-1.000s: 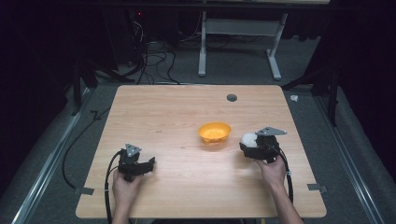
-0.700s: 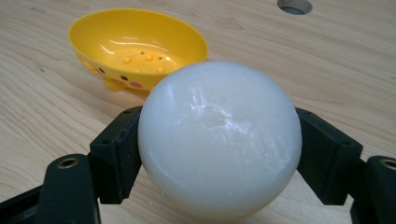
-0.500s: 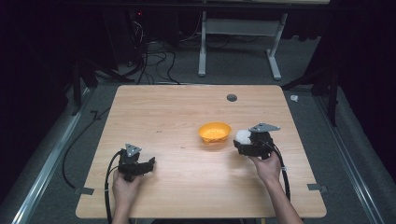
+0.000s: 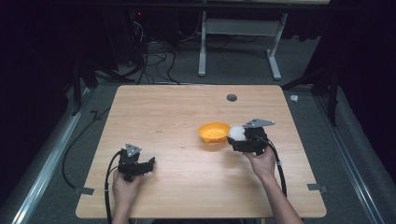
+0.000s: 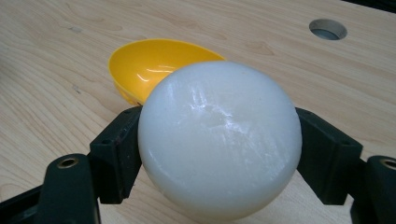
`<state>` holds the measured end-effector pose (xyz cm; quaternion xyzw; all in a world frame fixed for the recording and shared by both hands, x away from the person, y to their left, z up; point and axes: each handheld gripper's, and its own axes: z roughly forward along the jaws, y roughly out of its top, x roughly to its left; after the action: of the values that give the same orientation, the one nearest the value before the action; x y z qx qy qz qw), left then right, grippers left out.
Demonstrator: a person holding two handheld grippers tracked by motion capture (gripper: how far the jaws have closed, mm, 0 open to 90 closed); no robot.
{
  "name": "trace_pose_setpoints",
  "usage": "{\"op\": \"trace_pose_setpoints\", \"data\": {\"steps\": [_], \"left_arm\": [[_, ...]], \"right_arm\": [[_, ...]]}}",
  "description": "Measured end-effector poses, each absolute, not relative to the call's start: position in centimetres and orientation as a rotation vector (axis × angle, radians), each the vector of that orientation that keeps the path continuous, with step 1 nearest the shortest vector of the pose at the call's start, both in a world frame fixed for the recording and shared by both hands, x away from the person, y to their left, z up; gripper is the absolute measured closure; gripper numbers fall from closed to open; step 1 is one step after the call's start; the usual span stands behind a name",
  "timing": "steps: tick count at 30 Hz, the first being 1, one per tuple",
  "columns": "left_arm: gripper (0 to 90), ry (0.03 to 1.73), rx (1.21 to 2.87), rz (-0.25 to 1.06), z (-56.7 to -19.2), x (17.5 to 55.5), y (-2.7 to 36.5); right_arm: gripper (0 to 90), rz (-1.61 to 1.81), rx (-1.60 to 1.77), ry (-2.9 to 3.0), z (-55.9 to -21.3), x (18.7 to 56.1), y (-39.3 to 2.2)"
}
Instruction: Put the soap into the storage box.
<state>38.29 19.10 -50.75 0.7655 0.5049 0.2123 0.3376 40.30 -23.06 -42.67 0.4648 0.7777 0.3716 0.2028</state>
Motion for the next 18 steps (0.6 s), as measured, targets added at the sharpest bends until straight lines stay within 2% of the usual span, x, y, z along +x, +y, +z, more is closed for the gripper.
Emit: {"op": "trace_pose_setpoints", "data": {"steps": [18], "left_arm": [[21.2,1.316,1.990,0.550,-50.8,38.3,19.1]], "right_arm": [[25.0,1.050,1.252,2.201,-41.7,41.7,-21.3]]}}
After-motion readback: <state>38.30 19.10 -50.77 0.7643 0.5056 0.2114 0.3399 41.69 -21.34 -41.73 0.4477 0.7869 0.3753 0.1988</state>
